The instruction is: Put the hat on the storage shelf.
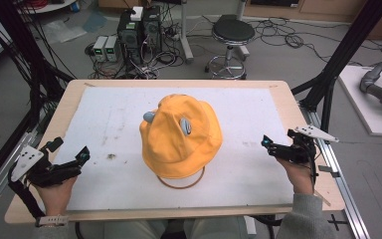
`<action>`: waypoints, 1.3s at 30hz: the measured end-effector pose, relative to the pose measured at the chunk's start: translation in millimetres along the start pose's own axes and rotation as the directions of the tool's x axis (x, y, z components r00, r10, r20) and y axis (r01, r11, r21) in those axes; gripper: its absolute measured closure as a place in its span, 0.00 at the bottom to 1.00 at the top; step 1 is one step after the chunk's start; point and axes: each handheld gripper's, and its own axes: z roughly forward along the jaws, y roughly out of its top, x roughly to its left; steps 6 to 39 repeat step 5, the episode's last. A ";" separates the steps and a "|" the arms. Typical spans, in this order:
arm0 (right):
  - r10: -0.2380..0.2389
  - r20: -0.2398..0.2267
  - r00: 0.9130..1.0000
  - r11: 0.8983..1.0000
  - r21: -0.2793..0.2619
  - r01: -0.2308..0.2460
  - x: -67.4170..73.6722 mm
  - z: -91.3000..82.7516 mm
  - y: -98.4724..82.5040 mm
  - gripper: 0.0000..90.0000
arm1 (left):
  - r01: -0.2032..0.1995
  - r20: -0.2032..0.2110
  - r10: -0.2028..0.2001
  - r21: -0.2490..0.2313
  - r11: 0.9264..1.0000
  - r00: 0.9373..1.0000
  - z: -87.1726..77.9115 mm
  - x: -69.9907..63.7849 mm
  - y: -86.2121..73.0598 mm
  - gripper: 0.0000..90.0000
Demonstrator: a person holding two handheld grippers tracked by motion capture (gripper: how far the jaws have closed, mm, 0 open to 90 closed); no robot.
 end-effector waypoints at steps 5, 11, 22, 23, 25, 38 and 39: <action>-0.004 0.000 1.000 1.000 0.013 0.004 3.3 5.8 -2.6 0.01 | 0.005 -0.005 -0.005 0.006 1.000 1.000 0.4 0.8 -1.0 0.02; -0.004 0.000 1.000 1.000 0.013 0.004 3.3 5.8 -2.6 0.01 | 0.005 -0.005 -0.005 0.006 1.000 1.000 0.4 0.8 -1.0 0.02; -0.004 0.000 1.000 1.000 0.013 0.004 3.3 5.8 -2.6 0.01 | 0.005 -0.005 -0.005 0.006 1.000 1.000 0.4 0.8 -1.0 0.02; -0.004 0.000 1.000 1.000 0.013 0.004 3.3 5.8 -2.6 0.01 | 0.005 -0.005 -0.005 0.006 1.000 1.000 0.4 0.8 -1.0 0.02; -0.004 0.000 1.000 1.000 0.013 0.004 3.3 5.8 -2.6 0.01 | 0.005 -0.005 -0.005 0.006 1.000 1.000 0.4 0.8 -1.0 0.02; -0.004 0.000 1.000 1.000 0.013 0.004 3.3 5.8 -2.6 0.01 | 0.005 -0.005 -0.005 0.006 1.000 1.000 0.4 0.8 -1.0 0.02; -0.004 0.000 1.000 1.000 0.013 0.004 3.3 5.8 -2.6 0.01 | 0.005 -0.005 -0.005 0.006 1.000 1.000 0.4 0.8 -1.0 0.02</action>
